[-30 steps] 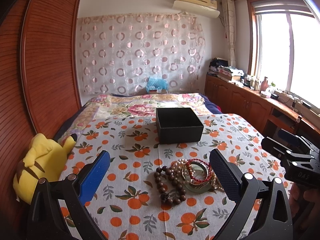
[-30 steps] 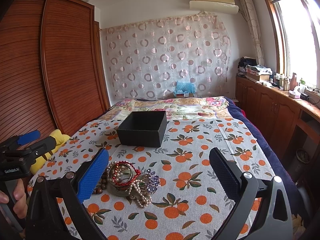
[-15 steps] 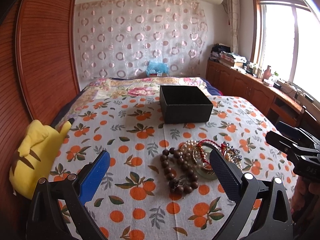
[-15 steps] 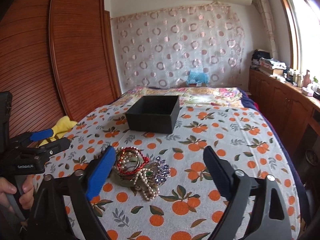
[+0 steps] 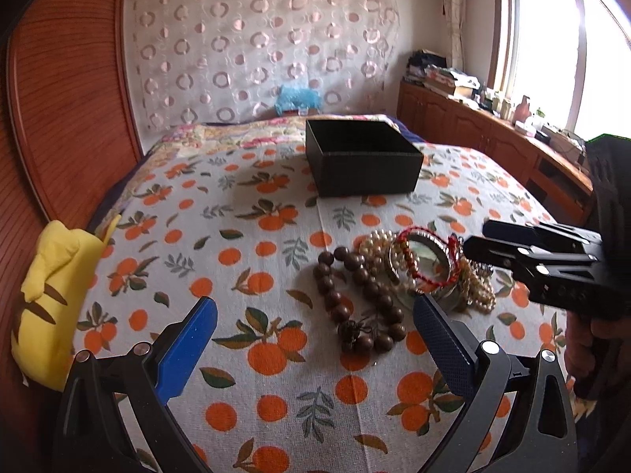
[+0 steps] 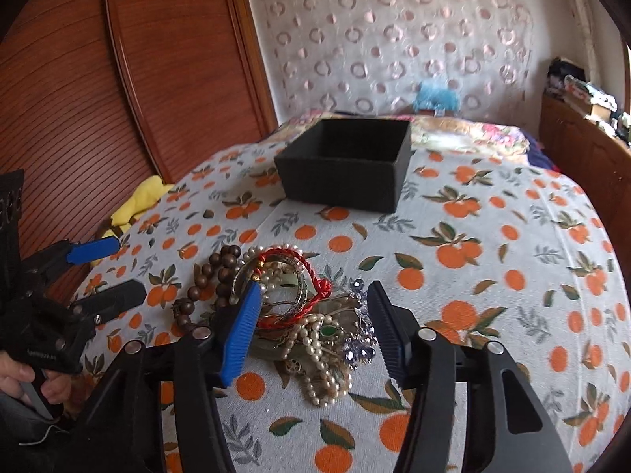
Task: Organize jewelry
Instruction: 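Grasp the wooden bead bracelet with the left tool while the right tool grasps the red bracelet, then drop the red bracelet into the black box with the right tool while the left tool drops the beads in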
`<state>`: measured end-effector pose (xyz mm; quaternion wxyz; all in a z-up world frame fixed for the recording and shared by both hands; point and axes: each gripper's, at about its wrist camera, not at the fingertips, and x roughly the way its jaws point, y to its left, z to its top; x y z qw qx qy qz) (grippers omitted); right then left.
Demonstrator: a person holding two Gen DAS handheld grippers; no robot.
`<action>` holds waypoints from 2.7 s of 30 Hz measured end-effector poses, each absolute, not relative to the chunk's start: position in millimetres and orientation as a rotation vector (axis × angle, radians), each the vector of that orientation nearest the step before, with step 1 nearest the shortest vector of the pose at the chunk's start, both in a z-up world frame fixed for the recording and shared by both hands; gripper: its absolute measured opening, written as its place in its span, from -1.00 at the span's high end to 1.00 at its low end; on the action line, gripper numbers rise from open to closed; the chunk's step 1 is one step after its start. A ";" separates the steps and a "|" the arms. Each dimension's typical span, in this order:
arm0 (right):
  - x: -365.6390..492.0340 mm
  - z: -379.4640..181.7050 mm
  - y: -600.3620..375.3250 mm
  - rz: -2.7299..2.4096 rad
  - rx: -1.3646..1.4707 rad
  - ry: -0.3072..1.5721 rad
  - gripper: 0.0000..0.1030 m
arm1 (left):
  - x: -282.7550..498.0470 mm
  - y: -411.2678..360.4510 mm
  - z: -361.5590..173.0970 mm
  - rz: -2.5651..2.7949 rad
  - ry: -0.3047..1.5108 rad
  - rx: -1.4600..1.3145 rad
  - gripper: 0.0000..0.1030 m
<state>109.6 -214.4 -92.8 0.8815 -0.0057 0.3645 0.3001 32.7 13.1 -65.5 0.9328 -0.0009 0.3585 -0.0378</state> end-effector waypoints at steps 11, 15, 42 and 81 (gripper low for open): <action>134.0 -103.7 -202.9 0.673 -0.041 0.835 0.27 | 46.0 18.5 -89.3 -0.089 0.813 -0.009 -0.87; 135.5 -105.0 -203.7 0.693 -0.025 0.845 0.53 | 50.7 19.5 -95.4 -0.096 0.835 -0.010 -0.87; 127.7 -48.7 -212.0 0.679 -0.104 0.682 0.85 | 90.3 17.7 -103.2 -0.197 0.895 -0.004 0.39; 248.9 -2.5 -181.0 0.571 -0.068 0.653 0.85 | 145.0 20.2 22.3 -0.108 0.597 0.084 0.76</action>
